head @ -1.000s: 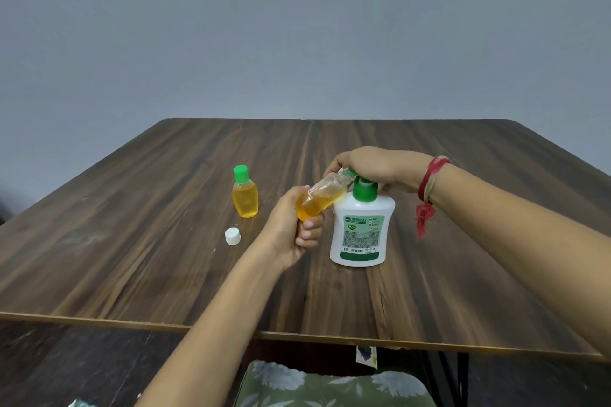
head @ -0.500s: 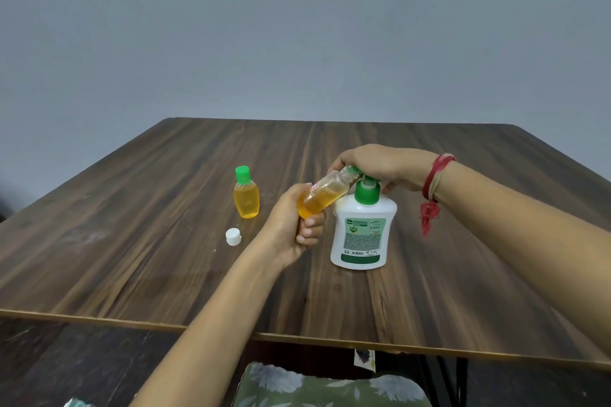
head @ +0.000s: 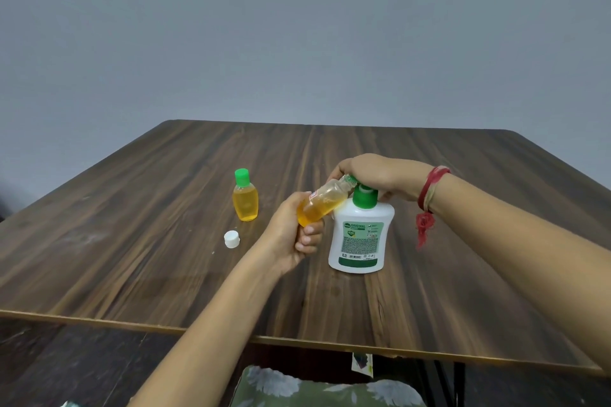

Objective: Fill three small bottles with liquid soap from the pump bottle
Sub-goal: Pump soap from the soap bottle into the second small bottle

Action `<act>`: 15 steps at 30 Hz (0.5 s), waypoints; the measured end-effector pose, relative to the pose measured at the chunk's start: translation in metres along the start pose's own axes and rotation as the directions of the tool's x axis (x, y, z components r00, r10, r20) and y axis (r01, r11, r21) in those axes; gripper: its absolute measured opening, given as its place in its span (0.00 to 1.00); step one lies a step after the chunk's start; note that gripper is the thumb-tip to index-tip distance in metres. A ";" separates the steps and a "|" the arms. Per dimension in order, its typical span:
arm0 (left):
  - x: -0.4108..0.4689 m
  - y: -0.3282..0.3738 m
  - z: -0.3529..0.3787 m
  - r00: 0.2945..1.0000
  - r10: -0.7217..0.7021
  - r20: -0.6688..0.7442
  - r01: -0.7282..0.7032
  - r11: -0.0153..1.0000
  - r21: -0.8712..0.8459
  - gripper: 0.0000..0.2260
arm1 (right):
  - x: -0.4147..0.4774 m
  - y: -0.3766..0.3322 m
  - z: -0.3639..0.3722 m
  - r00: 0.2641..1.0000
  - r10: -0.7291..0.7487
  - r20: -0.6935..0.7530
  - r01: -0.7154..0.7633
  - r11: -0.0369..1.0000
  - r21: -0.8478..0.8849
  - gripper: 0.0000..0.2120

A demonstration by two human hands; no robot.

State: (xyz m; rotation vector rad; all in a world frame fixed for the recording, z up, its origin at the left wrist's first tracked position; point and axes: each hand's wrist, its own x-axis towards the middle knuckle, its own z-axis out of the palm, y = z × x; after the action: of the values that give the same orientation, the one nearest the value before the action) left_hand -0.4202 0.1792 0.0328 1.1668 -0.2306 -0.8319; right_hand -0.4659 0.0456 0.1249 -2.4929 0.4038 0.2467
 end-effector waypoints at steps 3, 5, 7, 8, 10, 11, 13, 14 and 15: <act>-0.001 0.002 0.001 1.000 0.011 0.000 -0.011 1.000 -0.002 0.15 | 0.000 -0.002 -0.005 1.000 0.024 -0.004 -0.024 1.000 0.006 0.16; -0.001 0.002 -0.001 1.000 0.015 -0.006 -0.015 1.000 -0.007 0.16 | 0.001 -0.001 -0.003 1.000 0.020 0.005 -0.021 1.000 0.010 0.16; -0.001 0.000 -0.001 1.000 0.008 -0.010 -0.008 1.000 -0.005 0.16 | 0.000 -0.001 0.000 1.000 0.014 0.013 -0.014 1.000 0.009 0.17; -0.001 -0.001 0.000 1.000 0.004 -0.006 -0.004 1.000 -0.004 0.16 | 0.000 0.000 0.000 1.000 0.012 0.013 -0.012 1.000 0.002 0.17; 0.000 0.000 0.002 1.000 0.003 0.003 -0.003 1.000 -0.005 0.15 | 0.000 -0.001 -0.003 1.000 0.018 0.007 -0.018 1.000 -0.008 0.17; 0.000 0.001 0.003 1.000 0.005 0.005 -0.004 1.000 -0.006 0.15 | 0.000 -0.002 -0.004 1.000 0.019 0.004 -0.019 1.000 -0.006 0.16; 0.001 0.002 0.002 1.000 0.007 0.003 -0.007 1.000 -0.006 0.15 | 0.001 -0.002 -0.005 1.000 0.012 0.006 -0.012 1.000 0.007 0.16; 0.001 0.002 0.002 1.000 0.006 -0.001 -0.006 1.000 -0.005 0.15 | 0.002 -0.001 -0.003 1.000 0.005 0.007 -0.005 1.000 0.021 0.15; 0.001 0.001 0.001 1.000 0.003 -0.005 -0.003 1.000 -0.005 0.15 | 0.002 0.000 -0.001 1.000 0.000 0.010 -0.001 0.999 0.032 0.15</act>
State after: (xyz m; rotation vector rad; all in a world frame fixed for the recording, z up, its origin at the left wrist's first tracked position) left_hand -0.4195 0.1782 0.0341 1.1635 -0.2261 -0.8266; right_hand -0.4639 0.0441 0.1251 -2.4595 0.4011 0.2516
